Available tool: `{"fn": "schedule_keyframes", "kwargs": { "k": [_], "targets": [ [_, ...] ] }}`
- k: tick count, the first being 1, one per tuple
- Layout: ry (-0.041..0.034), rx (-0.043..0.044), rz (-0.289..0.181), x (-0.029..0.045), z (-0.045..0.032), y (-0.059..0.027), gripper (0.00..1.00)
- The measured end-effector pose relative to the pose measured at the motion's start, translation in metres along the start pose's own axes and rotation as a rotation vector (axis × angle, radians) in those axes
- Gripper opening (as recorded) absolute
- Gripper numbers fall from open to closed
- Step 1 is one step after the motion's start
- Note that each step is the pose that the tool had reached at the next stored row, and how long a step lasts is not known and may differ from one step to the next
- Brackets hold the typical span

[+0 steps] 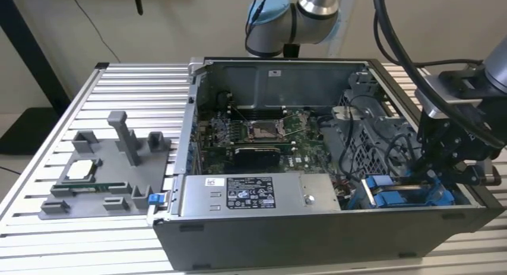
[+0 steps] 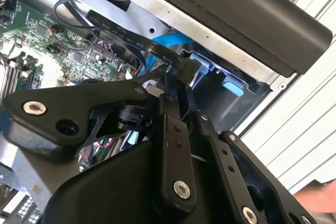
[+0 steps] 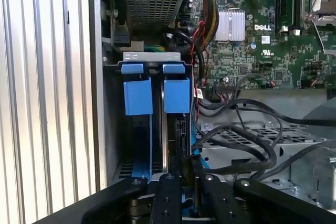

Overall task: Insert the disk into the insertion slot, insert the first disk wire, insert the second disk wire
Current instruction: 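Insert the first disk wire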

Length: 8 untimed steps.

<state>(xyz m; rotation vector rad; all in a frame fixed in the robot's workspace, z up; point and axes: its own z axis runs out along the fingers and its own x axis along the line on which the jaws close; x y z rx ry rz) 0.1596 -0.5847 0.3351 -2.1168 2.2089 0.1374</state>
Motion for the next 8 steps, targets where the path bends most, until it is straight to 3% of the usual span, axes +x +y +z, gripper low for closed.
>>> {"fn": "schedule_keyframes", "kwargs": {
  "k": [8],
  "targets": [
    [-0.0005,-0.0002,0.001,0.0002,0.0018,-0.0001,0.0]
  ]
}}
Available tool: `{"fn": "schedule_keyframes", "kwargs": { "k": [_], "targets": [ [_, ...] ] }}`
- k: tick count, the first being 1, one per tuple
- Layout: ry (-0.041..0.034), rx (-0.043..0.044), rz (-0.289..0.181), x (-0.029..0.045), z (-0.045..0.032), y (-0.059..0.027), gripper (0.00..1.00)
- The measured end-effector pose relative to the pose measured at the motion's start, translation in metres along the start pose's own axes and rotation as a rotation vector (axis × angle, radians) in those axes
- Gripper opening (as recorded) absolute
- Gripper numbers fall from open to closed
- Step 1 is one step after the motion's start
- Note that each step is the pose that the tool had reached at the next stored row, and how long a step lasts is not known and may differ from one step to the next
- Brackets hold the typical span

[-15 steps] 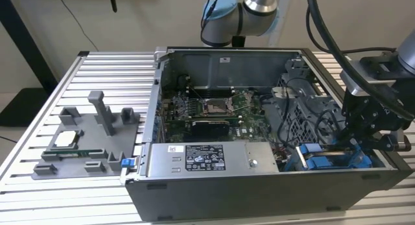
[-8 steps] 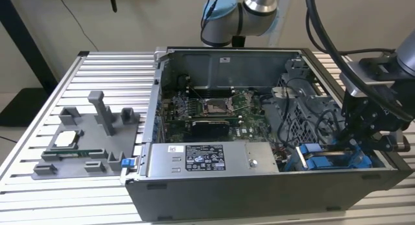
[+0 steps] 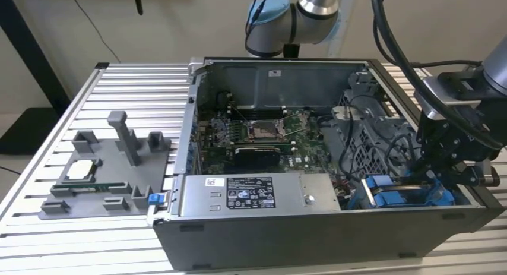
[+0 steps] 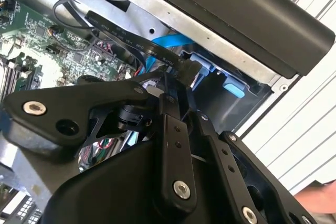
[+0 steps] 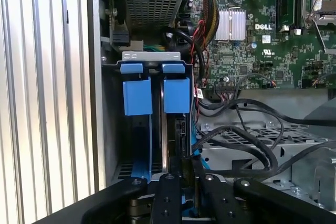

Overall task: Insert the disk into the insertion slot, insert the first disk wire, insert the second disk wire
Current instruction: 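Insert the first disk wire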

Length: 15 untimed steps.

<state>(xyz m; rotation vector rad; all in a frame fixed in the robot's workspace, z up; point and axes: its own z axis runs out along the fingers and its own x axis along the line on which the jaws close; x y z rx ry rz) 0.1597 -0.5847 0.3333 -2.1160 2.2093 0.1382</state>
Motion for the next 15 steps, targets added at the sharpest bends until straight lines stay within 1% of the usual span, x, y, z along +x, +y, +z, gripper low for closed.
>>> {"fn": "schedule_keyframes", "kwargs": {
  "k": [9,15],
  "targets": [
    [-0.0011,-0.0003,0.0,-0.0001,-0.0007,-0.0009,0.0],
    [-0.0009,0.0005,0.007,0.0001,0.0009,-0.001,0.0]
  ]
}}
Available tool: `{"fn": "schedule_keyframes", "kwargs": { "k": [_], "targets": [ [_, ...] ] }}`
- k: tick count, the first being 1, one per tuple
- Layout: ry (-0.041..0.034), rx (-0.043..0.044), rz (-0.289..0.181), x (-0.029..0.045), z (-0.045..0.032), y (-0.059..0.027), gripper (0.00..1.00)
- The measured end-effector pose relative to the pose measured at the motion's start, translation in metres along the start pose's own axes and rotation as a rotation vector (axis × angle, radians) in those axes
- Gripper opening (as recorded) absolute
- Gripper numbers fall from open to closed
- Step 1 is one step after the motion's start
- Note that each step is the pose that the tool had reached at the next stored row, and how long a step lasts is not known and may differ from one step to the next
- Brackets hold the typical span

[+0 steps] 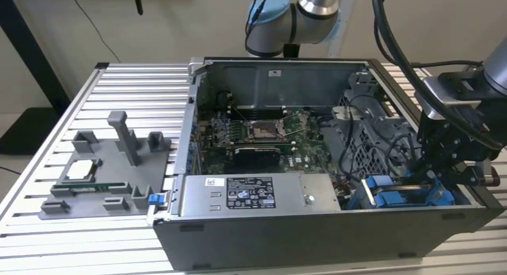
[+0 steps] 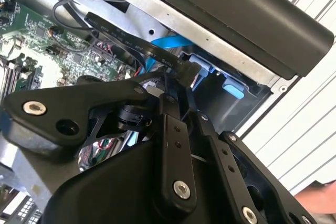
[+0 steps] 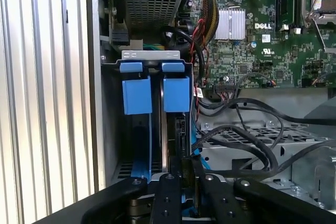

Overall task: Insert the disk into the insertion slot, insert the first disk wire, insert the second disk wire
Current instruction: 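Insert the first disk wire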

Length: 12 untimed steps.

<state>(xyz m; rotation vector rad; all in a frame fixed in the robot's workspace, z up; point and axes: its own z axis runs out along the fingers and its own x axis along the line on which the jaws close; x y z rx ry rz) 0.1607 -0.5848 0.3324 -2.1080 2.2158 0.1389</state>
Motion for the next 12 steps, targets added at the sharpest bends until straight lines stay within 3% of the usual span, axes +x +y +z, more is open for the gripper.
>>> {"fn": "schedule_keyframes", "kwargs": {
  "k": [12],
  "targets": [
    [-0.0004,0.0024,0.02,0.0004,0.0007,0.0,0.0]
  ]
}}
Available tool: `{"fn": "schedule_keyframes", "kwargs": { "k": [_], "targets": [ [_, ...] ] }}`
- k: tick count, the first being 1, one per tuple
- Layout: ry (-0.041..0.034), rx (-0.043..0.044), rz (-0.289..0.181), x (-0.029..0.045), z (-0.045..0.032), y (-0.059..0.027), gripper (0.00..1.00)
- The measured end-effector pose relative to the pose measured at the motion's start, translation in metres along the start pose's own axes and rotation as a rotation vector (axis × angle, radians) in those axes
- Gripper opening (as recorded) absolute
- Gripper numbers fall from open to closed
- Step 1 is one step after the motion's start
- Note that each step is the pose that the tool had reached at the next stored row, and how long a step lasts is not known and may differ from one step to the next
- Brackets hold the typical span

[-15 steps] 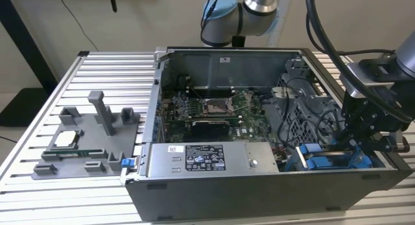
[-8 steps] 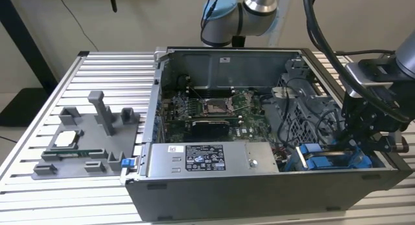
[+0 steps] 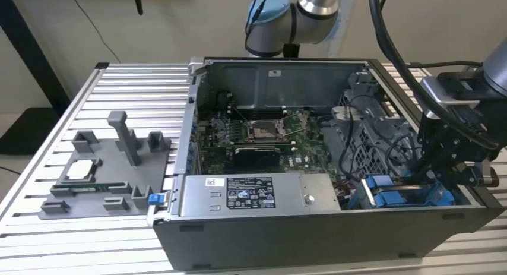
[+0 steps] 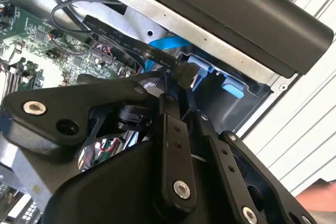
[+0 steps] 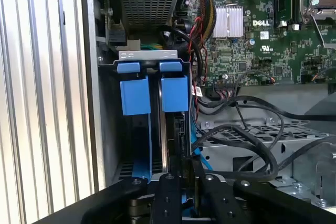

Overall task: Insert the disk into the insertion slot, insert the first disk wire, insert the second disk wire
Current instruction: 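Insert the first disk wire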

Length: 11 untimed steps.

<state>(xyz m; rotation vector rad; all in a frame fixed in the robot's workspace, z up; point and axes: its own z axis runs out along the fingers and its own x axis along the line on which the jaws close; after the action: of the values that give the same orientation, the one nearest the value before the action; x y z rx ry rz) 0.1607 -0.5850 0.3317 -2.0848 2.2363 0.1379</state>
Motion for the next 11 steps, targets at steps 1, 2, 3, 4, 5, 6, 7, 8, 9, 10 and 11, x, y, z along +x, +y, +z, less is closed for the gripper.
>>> {"fn": "schedule_keyframes", "kwargs": {
  "k": [1,2,3,4,5,6,7,8,9,10,11],
  "targets": [
    [0.0,0.0,0.0,0.0,0.0,0.0,0.0],
    [-0.0001,0.0,0.0,0.0,-0.0001,0.0,0.0],
    [-0.0001,0.0,0.0,0.0,-0.0001,0.0,0.0],
    [-0.0001,0.0,0.0,0.0,-0.0001,0.0,0.0],
    [0.0005,0.0001,0.0,-0.0002,-0.0006,0.0,0.0],
    [0.0013,0.0003,0.0,-0.0006,-0.0011,0.0001,0.0],
    [0.0031,0.001,0.0,-0.0016,-0.0021,0.0002,0.0],
    [0.0022,0.0013,0.0,-0.0017,-0.0013,0.0002,0.0],
    [0.0009,0.0016,0.0,-0.0016,-0.0005,0.0002,0.0],
    [0.0008,0.0021,0.0,-0.0017,-0.0005,0.0002,0.0],
    [0.0007,0.0024,0.0,-0.0018,-0.0005,0.0002,0.0]
  ]
}}
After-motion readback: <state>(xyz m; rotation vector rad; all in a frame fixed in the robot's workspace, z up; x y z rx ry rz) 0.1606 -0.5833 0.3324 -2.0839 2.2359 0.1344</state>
